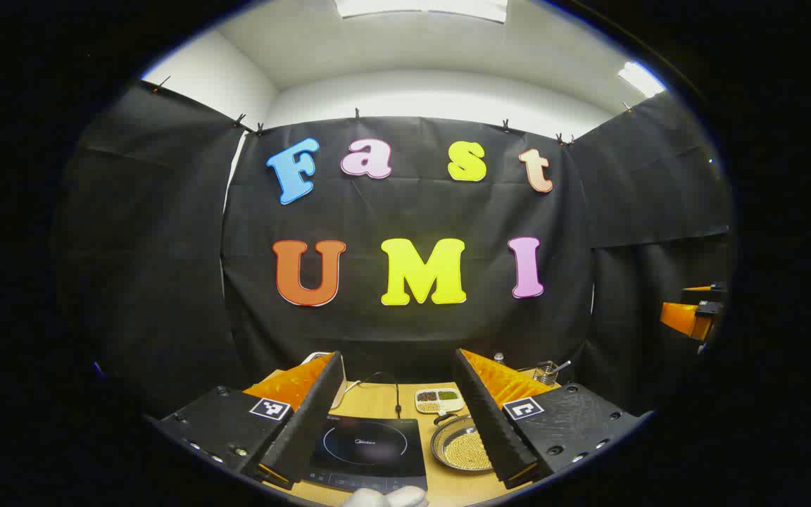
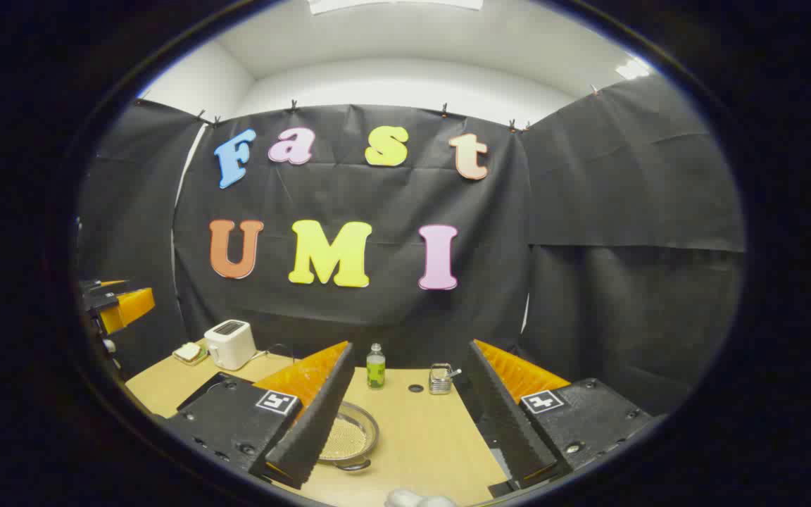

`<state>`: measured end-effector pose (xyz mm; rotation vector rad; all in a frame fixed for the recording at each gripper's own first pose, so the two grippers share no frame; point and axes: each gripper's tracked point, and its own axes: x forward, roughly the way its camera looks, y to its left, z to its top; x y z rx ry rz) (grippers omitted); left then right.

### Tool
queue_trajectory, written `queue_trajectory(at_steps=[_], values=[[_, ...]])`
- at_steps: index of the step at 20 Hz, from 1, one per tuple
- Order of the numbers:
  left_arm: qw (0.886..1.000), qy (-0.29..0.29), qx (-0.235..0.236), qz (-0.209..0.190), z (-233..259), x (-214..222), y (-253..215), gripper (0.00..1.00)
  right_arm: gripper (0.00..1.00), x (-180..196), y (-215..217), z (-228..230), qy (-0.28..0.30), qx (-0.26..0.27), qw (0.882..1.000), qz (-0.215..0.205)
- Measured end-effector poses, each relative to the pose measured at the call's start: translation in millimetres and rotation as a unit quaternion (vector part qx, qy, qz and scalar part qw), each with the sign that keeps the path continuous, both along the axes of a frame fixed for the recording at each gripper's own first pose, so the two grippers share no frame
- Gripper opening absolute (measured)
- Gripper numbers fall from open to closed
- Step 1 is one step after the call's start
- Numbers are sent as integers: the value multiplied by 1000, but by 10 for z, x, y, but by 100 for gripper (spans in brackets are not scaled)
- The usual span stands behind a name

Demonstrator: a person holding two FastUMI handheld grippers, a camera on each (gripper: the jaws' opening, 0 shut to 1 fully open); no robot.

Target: First push the handle of the pot to place it horizontally, then grasp the pot with both hands and set it on the induction cooktop.

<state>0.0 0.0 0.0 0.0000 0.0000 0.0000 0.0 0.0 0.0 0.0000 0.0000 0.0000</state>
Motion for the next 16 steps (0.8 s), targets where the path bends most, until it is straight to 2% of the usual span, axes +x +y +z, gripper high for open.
queue_trajectory(at_steps=[9,11,16], values=[[1000,7,5,0,-62,-26,57,94,96,-19,14,-92,5,10,1000,-4],[1000,5,5,0,-57,-48,70,94,100,-44,21,-75,1,10,1000,-4],[1000,5,7,0,-91,-121,100,94,96,-118,-6,-70,-1,9,1000,-7]])
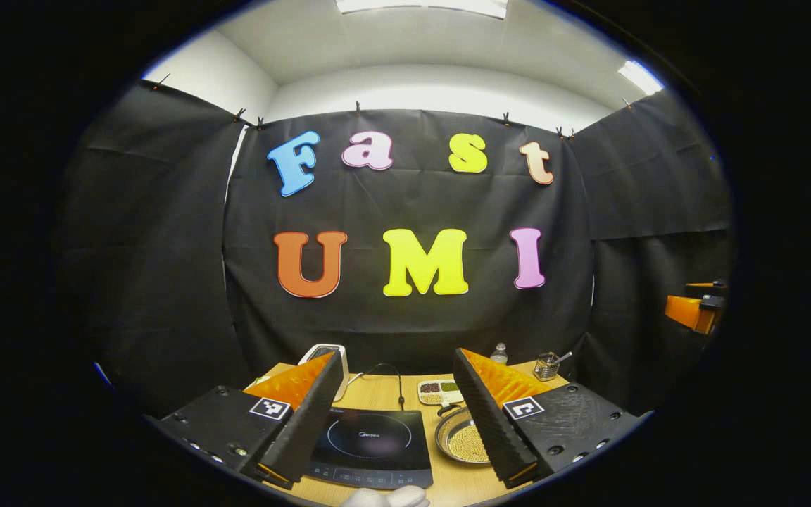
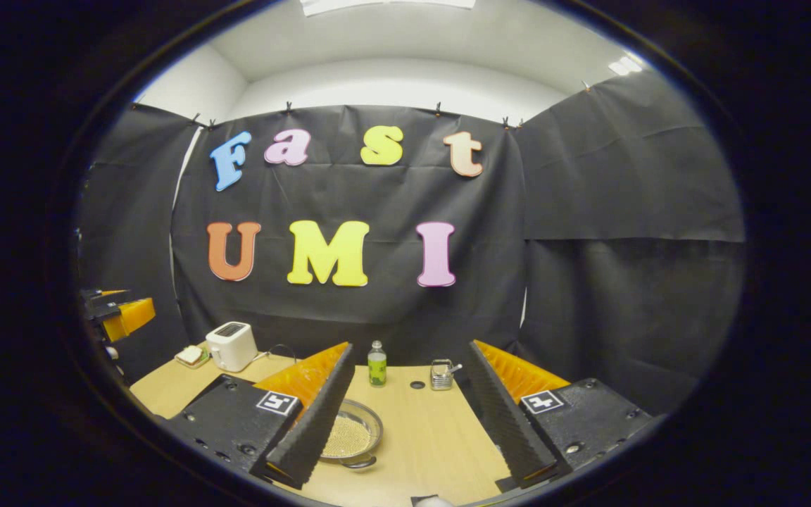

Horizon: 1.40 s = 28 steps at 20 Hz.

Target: First push the handle of the pot to place it horizontally, then grasp the pot with both hands and set it on the induction cooktop.

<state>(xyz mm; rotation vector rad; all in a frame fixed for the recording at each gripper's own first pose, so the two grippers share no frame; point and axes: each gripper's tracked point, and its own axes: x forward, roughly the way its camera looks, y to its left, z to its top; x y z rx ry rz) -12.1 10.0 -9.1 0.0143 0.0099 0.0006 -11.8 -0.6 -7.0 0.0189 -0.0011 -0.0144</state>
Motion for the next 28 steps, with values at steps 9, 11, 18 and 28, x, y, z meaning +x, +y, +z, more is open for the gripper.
queue_trajectory(at_steps=[9,11,18,28], values=[[1000,-8,4,-5,-13,-112,15,94,5,-34,140,-235,50,19,998,39],[1000,-11,4,-6,-12,-126,25,94,1,-34,195,-372,62,17,997,49],[1000,-12,6,-2,-55,-124,-43,94,1,107,362,-1368,166,2,982,91],[997,11,16,72,-107,-292,104,95,4,367,811,-3272,332,-58,925,176]])
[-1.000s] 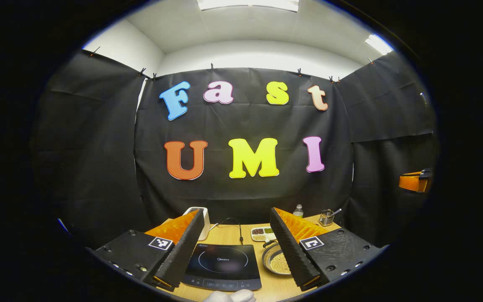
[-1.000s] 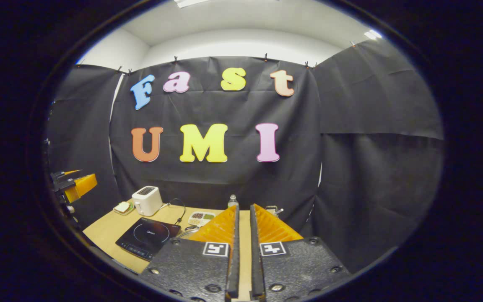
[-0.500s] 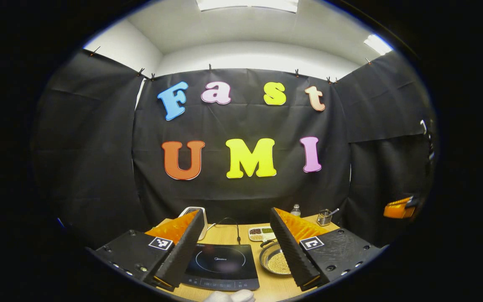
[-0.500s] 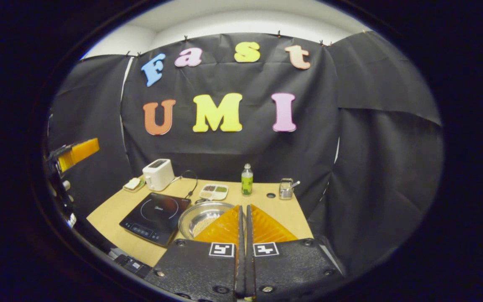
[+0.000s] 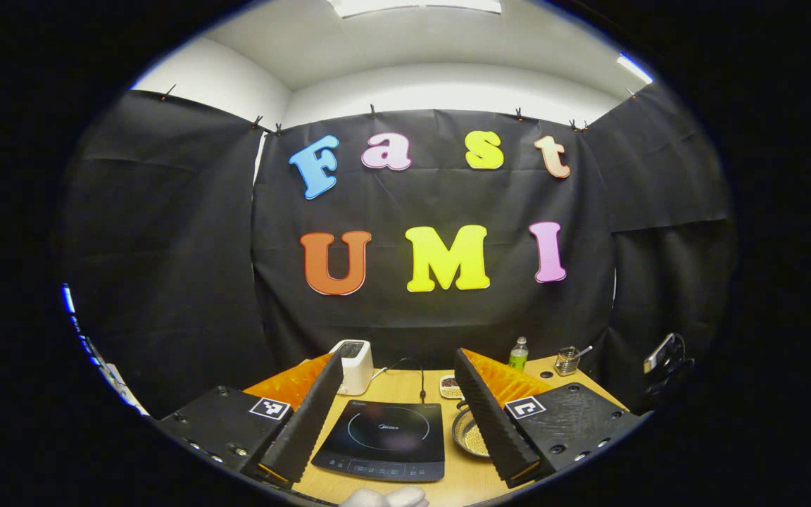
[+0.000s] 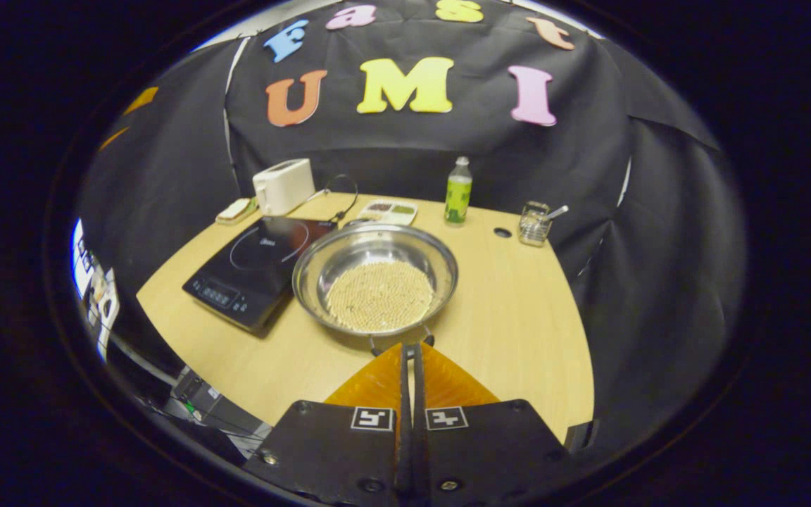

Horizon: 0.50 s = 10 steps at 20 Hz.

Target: First push the handle of the pot to place it horizontally, then grasp the pot with both hands and set it on the induction cooktop.

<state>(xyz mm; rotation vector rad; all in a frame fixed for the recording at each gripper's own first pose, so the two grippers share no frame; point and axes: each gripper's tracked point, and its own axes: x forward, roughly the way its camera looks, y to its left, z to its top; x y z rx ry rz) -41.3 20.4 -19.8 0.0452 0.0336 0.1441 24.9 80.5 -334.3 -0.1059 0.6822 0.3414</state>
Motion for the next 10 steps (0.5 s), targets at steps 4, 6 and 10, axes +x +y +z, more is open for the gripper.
queue_trajectory(at_steps=[4,6,10], values=[[999,5,5,44,33,-76,89,95,1,25,329,-394,49,-6,997,57],[998,8,3,64,45,-122,124,95,1,84,500,-496,63,-8,995,83],[995,7,-1,96,92,-192,185,95,1,241,697,-667,93,-4,991,99]])
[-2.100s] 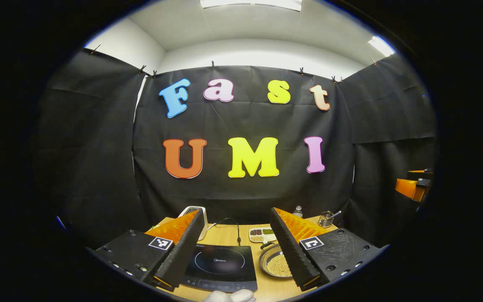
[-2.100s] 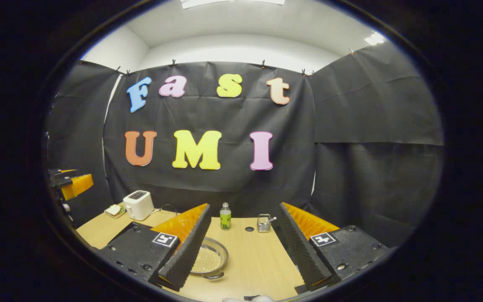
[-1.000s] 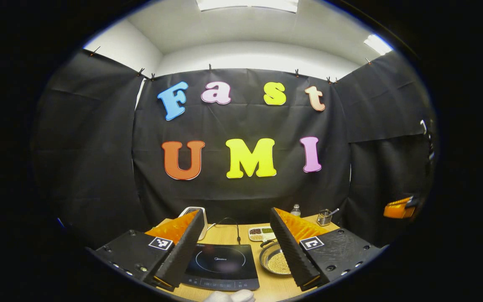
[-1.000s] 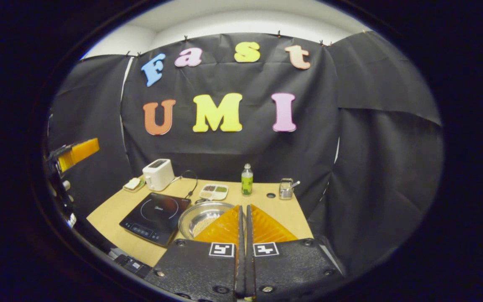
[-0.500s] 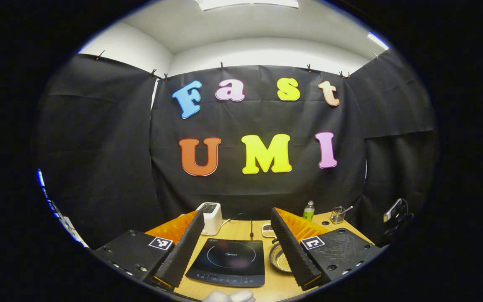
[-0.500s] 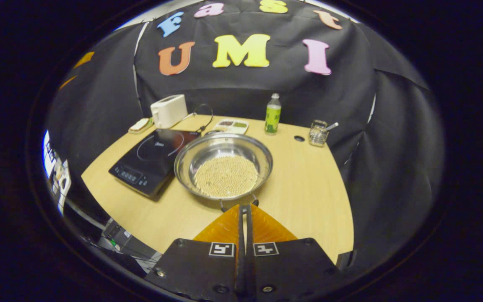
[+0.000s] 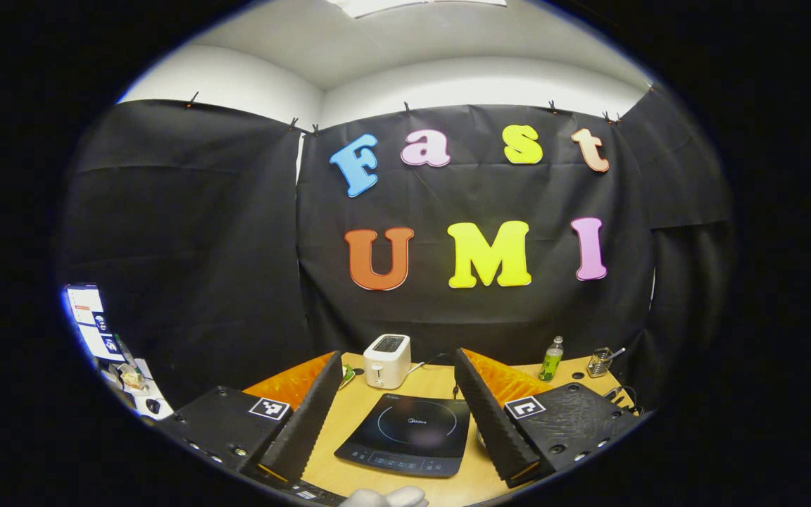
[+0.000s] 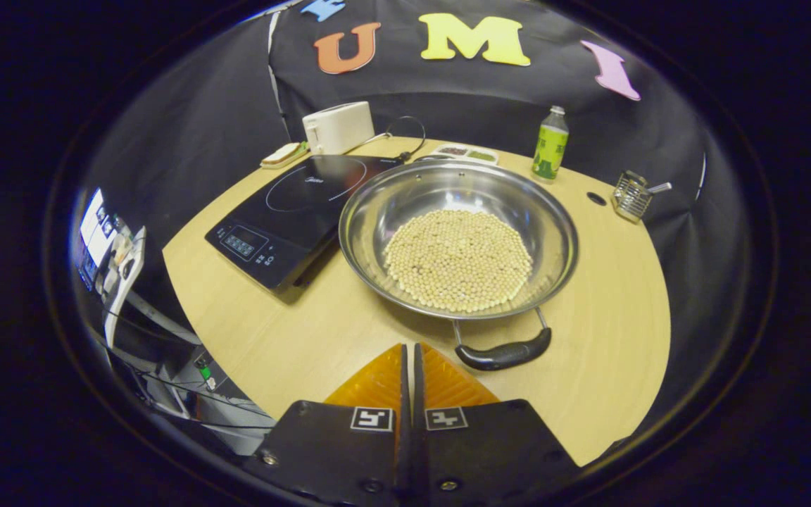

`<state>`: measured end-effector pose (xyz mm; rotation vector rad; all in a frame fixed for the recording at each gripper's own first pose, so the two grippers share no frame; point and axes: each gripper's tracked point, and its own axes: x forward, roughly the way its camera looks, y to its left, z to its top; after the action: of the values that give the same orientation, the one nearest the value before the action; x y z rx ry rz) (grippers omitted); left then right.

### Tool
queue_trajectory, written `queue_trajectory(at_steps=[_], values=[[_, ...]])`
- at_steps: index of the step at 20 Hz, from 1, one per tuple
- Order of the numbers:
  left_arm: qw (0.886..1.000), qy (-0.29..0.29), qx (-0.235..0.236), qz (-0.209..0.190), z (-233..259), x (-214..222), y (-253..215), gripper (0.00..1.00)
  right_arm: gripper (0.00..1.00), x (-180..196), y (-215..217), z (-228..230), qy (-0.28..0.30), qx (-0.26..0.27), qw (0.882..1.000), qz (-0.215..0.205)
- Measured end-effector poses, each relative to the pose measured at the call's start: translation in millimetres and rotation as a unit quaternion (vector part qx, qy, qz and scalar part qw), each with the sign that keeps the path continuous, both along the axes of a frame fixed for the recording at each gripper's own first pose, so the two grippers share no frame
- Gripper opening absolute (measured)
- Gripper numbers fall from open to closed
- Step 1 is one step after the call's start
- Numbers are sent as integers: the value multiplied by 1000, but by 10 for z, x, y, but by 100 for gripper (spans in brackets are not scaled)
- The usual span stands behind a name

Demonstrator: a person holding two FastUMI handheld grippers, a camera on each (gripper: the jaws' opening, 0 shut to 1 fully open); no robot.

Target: First push the handle of the pot to place it horizontally, then grasp the pot with both hands and set it on the induction cooktop.

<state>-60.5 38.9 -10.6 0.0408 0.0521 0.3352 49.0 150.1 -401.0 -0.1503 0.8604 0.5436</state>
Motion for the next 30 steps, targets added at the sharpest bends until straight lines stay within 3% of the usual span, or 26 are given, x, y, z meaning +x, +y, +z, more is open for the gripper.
queue_trajectory(at_steps=[7,15,30], values=[[999,3,17,40,26,-99,141,95,1,130,-170,-67,35,7,999,-19],[998,6,15,52,6,-44,13,95,1,299,-531,-71,43,15,998,-41],[995,10,1,104,-84,-39,-425,95,4,790,-1094,-12,35,-14,999,-7]])
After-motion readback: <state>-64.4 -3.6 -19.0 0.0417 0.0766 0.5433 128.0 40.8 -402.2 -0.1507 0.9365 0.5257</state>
